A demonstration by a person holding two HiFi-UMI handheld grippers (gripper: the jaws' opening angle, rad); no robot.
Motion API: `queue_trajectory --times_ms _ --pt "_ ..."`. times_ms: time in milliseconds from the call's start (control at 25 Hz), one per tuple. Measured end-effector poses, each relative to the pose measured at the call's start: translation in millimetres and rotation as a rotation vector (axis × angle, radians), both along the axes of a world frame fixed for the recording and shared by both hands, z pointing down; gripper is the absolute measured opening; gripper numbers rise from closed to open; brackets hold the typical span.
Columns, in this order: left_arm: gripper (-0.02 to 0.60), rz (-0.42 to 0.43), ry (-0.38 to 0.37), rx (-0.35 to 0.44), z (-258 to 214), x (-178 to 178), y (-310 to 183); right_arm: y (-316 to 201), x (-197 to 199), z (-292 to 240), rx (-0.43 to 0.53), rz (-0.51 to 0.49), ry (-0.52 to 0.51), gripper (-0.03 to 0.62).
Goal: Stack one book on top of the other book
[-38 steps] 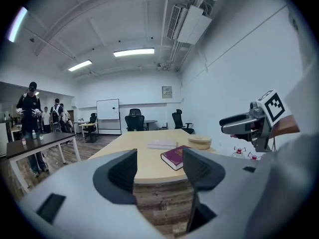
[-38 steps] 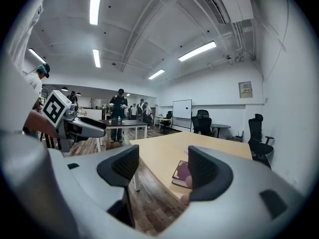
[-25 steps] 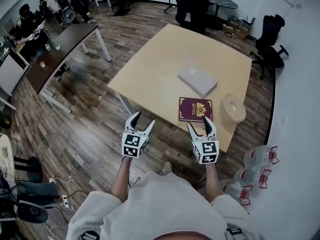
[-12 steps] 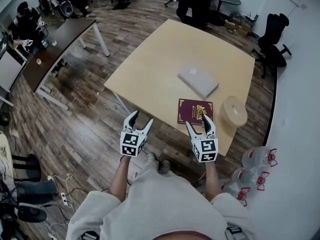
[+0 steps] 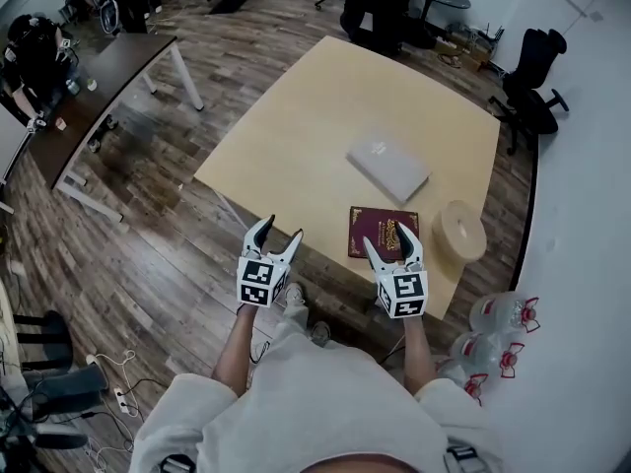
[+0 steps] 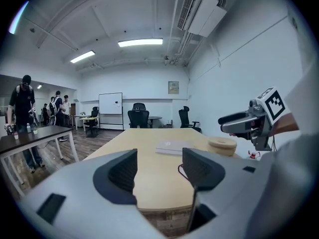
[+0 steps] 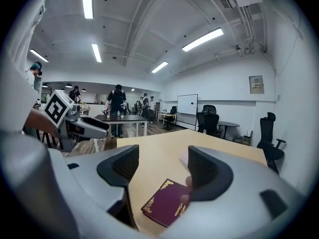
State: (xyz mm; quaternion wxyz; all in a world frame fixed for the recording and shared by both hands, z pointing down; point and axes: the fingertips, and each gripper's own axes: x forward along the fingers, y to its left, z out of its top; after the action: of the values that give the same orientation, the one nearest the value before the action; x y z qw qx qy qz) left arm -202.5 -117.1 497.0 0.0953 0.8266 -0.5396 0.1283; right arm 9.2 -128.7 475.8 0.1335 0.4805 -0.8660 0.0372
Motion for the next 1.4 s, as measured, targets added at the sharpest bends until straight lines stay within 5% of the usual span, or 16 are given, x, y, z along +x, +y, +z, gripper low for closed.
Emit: queue_trajectory --times_ms 760,1400 --pt "0.285 0.091 0.020 -0.038 17.5 -47.2 -107.5 -95.4 -52.6 0.6 -0.020 0.081 0.041 0.298" --pt "0.285 0.168 0.037 -0.084 36.2 -12.8 -121.2 -100.1 -25.8 16.4 -0.057 0.146 0.049 0.299"
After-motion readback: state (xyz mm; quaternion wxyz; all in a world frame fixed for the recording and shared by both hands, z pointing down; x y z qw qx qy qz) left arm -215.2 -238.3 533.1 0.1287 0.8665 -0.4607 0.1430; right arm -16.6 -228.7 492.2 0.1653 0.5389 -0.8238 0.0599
